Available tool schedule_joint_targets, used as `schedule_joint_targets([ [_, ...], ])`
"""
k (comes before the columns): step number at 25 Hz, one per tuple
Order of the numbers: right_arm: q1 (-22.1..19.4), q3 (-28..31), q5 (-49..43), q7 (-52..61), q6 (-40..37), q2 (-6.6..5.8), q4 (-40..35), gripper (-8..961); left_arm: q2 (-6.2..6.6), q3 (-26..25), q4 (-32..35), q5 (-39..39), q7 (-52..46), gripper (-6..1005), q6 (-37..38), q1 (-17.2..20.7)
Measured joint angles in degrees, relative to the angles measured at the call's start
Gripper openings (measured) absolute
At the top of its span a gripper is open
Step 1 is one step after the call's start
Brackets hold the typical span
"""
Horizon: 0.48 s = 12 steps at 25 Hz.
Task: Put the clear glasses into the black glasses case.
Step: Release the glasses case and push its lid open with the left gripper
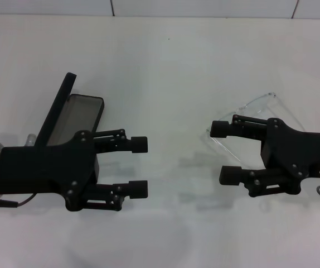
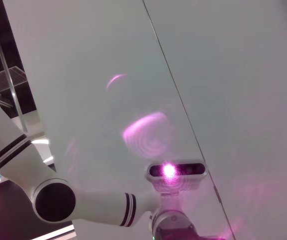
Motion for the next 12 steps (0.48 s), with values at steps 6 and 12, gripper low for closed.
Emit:
schedule_joint_targets([
  [6, 0.61, -0.08, 0.05, -0.71, 0.18, 0.00, 0.64, 868, -0.05, -0.16, 0.01, 0.00, 0.02, 782, -0.07, -0.23],
  [12, 0.70, -0.08, 0.23, -2.15, 0.63, 0.00, 1.30, 869, 0.01, -0.25, 0.01, -0.11, -0.12, 778, -0.22, -0.34],
])
